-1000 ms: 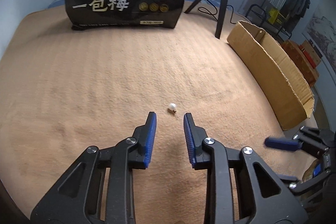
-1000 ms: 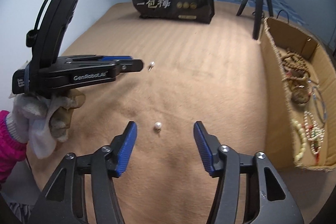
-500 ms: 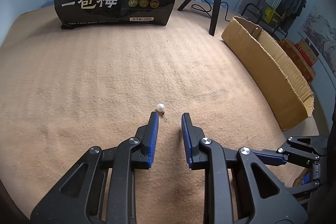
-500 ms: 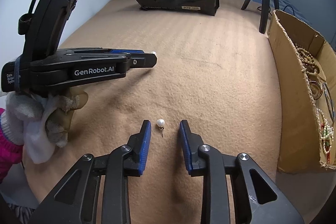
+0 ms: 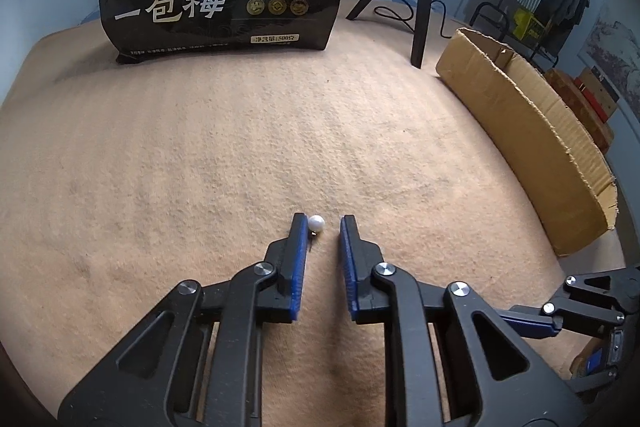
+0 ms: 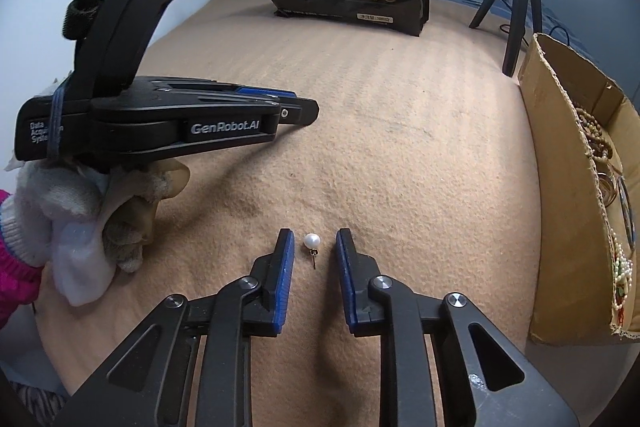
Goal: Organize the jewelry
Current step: 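Close the left tool on one pearl earring while the right tool grasps the other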
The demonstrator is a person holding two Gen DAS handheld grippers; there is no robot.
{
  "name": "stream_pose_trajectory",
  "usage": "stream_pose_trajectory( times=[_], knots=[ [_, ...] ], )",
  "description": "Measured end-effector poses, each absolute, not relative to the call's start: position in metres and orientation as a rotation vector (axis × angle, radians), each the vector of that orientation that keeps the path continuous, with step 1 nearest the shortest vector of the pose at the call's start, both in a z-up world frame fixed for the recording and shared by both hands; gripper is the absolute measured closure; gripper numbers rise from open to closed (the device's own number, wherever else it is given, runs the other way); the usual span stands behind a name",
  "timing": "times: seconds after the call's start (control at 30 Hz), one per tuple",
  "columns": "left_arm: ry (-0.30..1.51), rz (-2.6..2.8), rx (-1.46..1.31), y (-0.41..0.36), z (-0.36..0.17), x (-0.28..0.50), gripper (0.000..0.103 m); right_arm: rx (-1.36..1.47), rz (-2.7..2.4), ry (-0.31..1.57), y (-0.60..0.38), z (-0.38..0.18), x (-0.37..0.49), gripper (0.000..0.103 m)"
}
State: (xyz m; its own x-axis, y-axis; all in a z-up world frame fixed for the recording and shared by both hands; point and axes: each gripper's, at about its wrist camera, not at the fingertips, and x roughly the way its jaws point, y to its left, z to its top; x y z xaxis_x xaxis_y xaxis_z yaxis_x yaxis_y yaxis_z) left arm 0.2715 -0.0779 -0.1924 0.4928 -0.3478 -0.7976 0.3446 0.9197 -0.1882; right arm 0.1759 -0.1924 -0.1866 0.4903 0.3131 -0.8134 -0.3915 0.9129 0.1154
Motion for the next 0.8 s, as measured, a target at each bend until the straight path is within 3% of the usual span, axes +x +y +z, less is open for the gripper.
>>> stream_pose_trajectory(
  times=[0.2,0.37,0.8],
  knots=[
    [0.962,-0.405,0.013,-0.079,-0.195,0.274,0.095,-0.111,0.425,0.965,-0.189,-0.188,0.175,0.088],
    [0.957,-0.407,0.014,-0.079,-0.195,0.275,0.096,-0.129,0.425,0.963,-0.186,-0.188,0.177,0.096],
    [0.915,-0.391,0.009,-0.072,-0.176,0.261,0.096,-0.09,0.421,0.926,-0.193,-0.169,0.169,0.096]
  ],
)
